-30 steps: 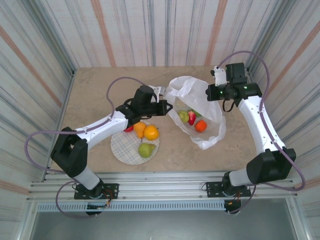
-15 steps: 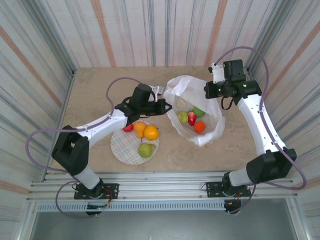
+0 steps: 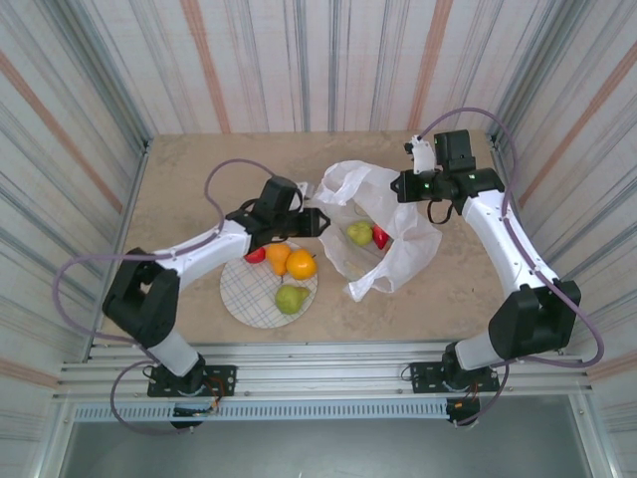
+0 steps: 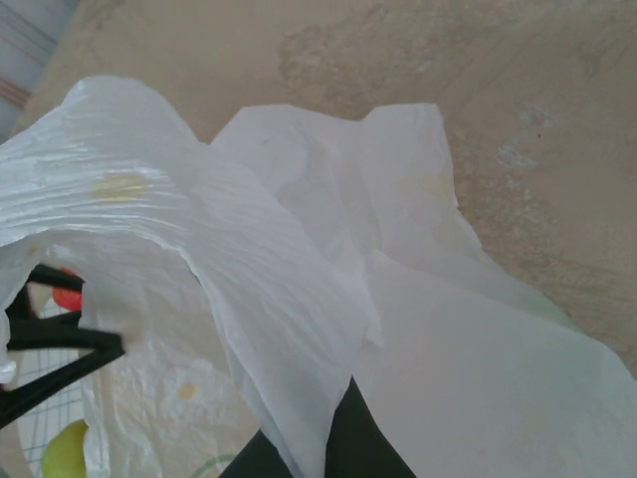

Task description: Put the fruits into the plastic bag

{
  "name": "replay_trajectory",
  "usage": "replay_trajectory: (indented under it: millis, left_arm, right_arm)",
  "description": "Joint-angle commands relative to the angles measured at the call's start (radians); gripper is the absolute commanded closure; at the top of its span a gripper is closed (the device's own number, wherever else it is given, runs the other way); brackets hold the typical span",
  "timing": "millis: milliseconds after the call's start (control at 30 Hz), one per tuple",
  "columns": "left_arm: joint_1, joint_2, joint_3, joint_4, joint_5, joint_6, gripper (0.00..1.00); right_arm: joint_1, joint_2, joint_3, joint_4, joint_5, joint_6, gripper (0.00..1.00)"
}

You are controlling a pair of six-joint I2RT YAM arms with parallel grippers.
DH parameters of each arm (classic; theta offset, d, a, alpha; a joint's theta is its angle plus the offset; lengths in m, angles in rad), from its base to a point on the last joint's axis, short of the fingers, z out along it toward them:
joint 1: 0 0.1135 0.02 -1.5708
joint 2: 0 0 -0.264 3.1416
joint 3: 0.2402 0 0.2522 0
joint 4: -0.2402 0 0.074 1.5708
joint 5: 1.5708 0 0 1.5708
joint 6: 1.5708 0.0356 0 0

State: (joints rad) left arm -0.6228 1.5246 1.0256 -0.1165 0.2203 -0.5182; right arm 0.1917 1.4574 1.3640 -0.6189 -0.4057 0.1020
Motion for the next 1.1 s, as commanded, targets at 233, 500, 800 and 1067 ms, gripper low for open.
replay_trajectory:
  millis: [233, 500, 800, 1067]
  left_arm:
    - [0.0, -0.385, -0.219, -0.193, -0.081, 0.063, 0.14]
    - [-0.038, -0.534, -0.34, -0.328, -0.073, 0.058, 0.01]
    - [-0.106, -0.46, -0.424, -0.203, -0.02, 0.056, 0.01]
    - [-0.151, -0.325, -0.427, -0.182, -0.077, 0.107, 0.01]
  right_arm:
    - [0.0, -0.006, -0.024, 0.036, -0.039, 0.028, 1.0]
    - [-0.006, -0.001, -0.025, 0.031, -0.048, 0.021, 1.0]
    - [-0.003, -0.008, -0.052, 0.033, -0.071, 0.022, 1.0]
    - [-0.003, -0.011, -0.06, 0.031, -0.075, 0.019, 1.0]
